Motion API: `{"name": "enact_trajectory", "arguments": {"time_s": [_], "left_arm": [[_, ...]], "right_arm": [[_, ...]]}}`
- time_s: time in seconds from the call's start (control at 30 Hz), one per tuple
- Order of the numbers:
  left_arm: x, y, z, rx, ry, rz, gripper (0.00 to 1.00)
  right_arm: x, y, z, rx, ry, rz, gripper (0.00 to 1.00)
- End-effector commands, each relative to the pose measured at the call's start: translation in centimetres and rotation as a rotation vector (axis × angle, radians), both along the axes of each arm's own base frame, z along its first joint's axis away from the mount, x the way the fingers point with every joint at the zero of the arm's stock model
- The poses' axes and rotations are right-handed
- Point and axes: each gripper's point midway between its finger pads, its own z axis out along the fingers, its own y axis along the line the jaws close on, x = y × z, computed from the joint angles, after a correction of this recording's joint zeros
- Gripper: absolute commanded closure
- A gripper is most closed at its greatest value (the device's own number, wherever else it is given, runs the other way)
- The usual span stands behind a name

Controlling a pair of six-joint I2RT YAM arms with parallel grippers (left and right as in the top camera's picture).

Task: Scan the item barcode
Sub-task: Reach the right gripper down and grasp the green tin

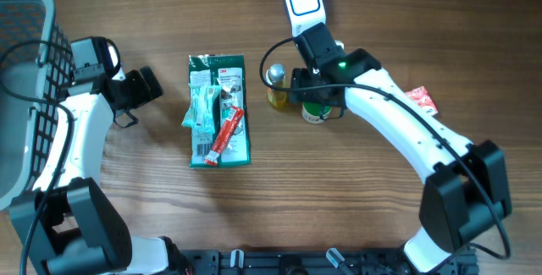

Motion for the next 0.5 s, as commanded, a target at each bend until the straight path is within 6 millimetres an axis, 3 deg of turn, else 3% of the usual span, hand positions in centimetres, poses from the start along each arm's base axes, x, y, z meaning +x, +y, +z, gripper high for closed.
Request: {"name": "enact_trajectory", "arguments": {"time_s": [0.0, 0.17, 0.23, 0.3, 0.47], "left_arm": [[0.0, 0.0, -0.2, -0.004, 0.004, -0.011, 0.0], [0.0, 0.0, -0.2, -0.003, 0.004, -0.011, 0.0], [0.0, 0.0, -0.2, -0.003, 0.004, -0.011, 0.0], [0.0, 0.0, -0.2, -0.003, 0.004, -0.011, 0.0], [0.0, 0.0, -0.2, -0.003, 0.004, -0.011, 0.0]], "right_arm": [[-0.1, -0.7, -2.7, -0.06, 0.044, -0.017, 0.14], [-0.1, -1.1, -4.3, -0.097, 0.072, -0.02, 0.14], [-0.2, -1.2, -4.3, -0.102, 0.074, -0.013, 0.15], [-0.1, -1.5, -4.3, -0.157, 0.072, 0.11, 0.19], [-0.6, -3.1, -4.2, -0.239, 0.086, 0.119, 0.27]]}}
